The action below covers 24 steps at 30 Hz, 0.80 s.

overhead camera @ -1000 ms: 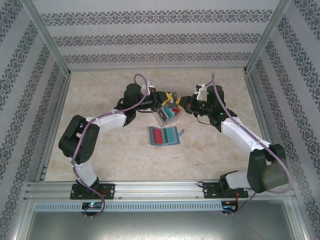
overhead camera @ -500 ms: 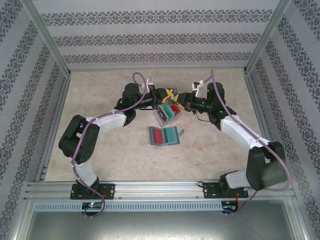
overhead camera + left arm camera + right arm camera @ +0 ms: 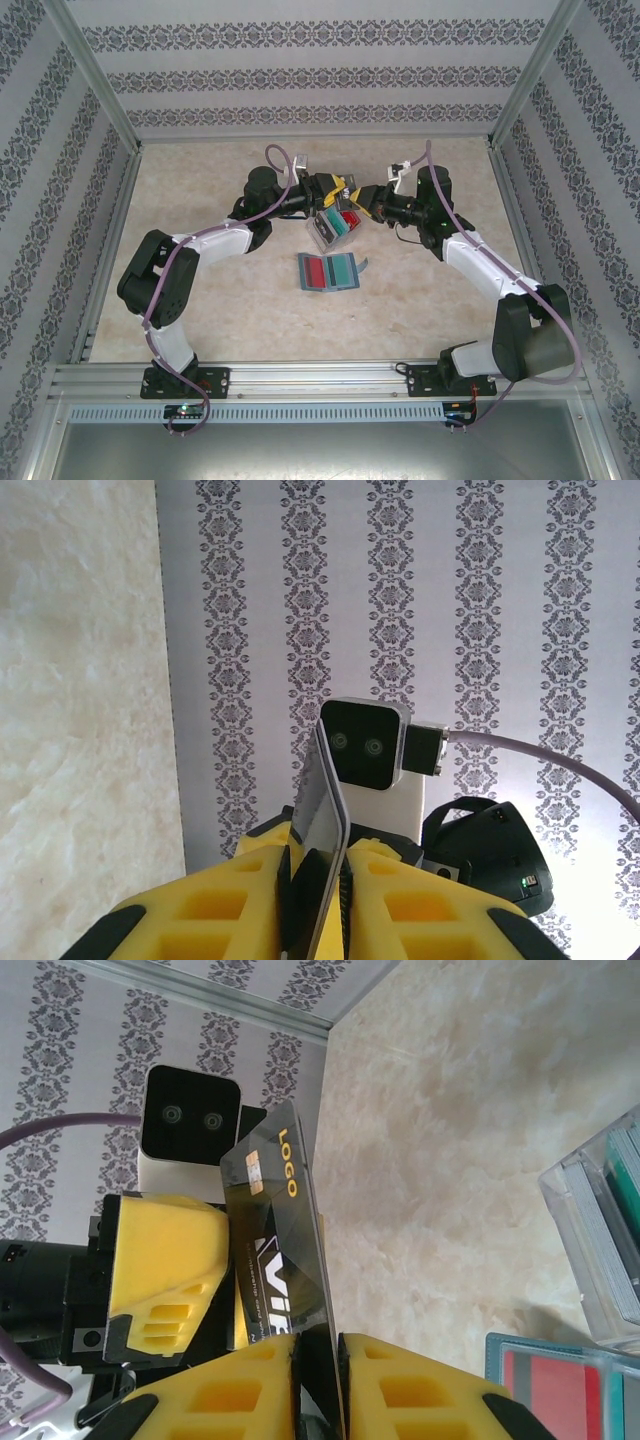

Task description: Put the credit cards into the card holder

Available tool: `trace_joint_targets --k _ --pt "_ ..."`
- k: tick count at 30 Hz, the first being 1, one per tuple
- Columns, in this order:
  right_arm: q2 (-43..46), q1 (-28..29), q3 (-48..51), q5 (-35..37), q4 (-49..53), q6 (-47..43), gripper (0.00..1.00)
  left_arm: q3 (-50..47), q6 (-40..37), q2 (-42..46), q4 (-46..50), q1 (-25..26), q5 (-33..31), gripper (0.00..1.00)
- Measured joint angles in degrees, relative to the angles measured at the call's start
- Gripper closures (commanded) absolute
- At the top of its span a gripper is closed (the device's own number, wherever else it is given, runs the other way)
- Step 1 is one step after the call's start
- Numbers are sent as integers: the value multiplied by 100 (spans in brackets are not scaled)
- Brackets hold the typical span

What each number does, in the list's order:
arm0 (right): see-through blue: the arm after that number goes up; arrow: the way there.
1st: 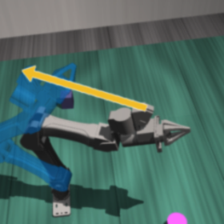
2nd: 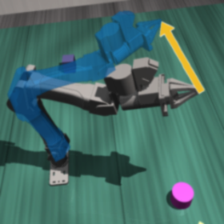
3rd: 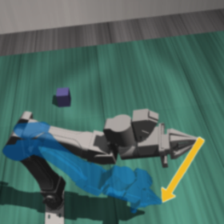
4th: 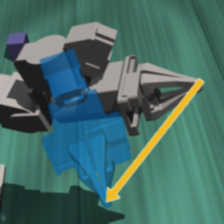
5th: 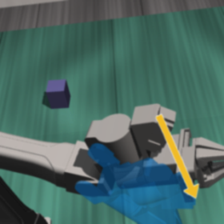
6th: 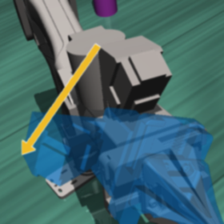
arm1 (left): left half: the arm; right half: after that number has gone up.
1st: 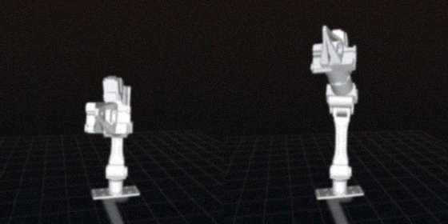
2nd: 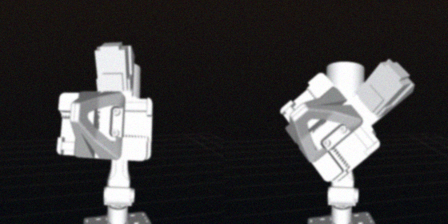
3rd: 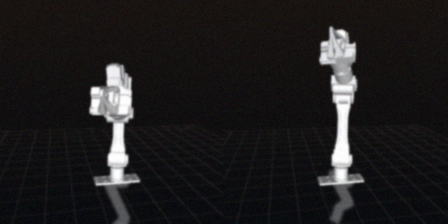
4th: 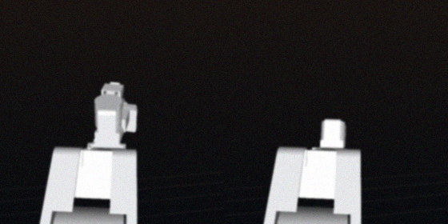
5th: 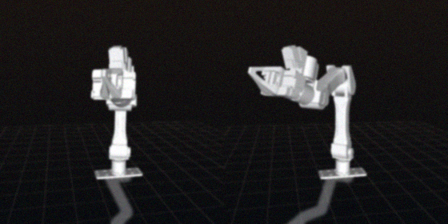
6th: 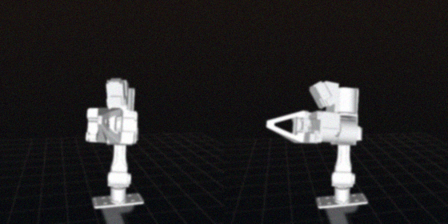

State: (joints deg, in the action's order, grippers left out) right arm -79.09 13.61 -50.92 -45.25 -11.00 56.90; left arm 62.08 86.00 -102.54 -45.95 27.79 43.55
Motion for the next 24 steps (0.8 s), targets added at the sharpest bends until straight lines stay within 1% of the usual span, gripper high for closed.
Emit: trace_joint_targets --k 5,7,10,16,22,24 --pt "42 0 46 90 -31 61 82 0 4 0 0 0 0 79" --pt "42 0 55 107 -48 118 80 0 15 0 0 0 0 81" --pt "46 -2 85 142 -83 151 79 0 24 0 -2 0 0 81" --pt "131 -28 127 240 -85 168 83 0 48 0 -7 2 20 81" --pt "170 -74 162 306 -90 190 83 0 103 0 -66 2 42 77" --pt "195 -76 170 330 -90 190 86 0 116 -2 -85 2 46 77"
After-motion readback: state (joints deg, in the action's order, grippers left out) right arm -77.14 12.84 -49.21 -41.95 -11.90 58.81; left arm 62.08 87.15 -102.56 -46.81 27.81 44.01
